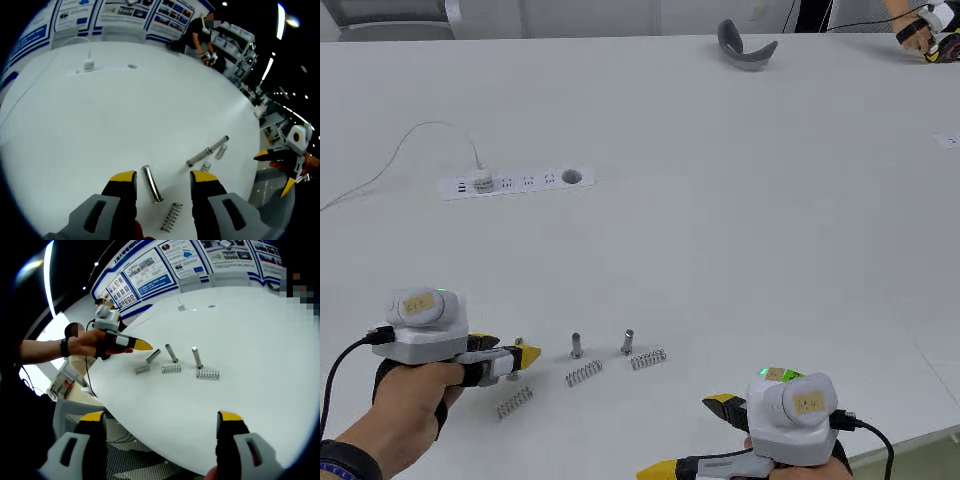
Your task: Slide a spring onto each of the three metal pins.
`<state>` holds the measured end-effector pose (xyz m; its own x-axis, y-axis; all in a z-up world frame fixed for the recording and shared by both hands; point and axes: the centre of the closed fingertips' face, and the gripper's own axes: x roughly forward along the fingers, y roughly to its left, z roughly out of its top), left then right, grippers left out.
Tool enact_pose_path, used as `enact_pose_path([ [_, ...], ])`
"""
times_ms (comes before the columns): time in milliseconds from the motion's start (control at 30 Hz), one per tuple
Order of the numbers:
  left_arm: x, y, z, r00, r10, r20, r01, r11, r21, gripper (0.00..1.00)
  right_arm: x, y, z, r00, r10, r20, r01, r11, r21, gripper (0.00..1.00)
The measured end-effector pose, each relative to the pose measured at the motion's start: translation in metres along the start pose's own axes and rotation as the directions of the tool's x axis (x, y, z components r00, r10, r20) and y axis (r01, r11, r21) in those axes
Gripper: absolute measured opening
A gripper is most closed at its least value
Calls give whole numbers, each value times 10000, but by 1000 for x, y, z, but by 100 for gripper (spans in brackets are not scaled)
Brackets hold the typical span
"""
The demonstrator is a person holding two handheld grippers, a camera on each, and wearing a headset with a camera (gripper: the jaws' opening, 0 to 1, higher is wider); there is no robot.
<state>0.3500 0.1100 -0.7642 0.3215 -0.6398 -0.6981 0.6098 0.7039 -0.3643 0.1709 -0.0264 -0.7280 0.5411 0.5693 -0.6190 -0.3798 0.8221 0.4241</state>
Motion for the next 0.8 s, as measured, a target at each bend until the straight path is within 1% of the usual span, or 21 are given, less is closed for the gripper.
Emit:
enact_pose_path([
  [67,2,0,0,10000,69,-24,-69,10000,-22,41,0,-1,1,10000,32,-12,-32,10000,-6,93],
  [200,6,4,-1,9995,299,-64,-300,9995,-112,35,0,-2,3,10000,87,-43,-87,10000,-44,92],
  [267,8,5,1,9993,370,92,-371,9993,11,30,0,-3,4,9999,116,-27,-116,9999,-32,92],
  [333,10,7,1,9984,561,16,-562,9983,145,26,0,-4,5,9999,142,-21,-142,9999,-26,92],
  [400,12,10,0,9972,743,-36,-742,9969,249,26,0,-5,5,9999,154,-48,-154,9999,-37,92],
  [467,15,15,-2,9961,867,-135,-866,9962,103,24,-1,-7,4,9998,174,-81,-175,9998,-51,92],
  [567,18,20,-5,9934,1107,-287,-1106,9938,65,22,-2,-9,4,9998,180,-87,-180,9998,-11,92],
  [700,20,19,-8,9925,1160,-379,-1154,9932,163,20,-3,-11,3,9998,184,-120,-183,9998,24,92],
  [800,22,20,-8,9901,1349,-385,-1335,9904,371,18,-3,-13,2,9997,179,-137,-178,9998,84,92],
])
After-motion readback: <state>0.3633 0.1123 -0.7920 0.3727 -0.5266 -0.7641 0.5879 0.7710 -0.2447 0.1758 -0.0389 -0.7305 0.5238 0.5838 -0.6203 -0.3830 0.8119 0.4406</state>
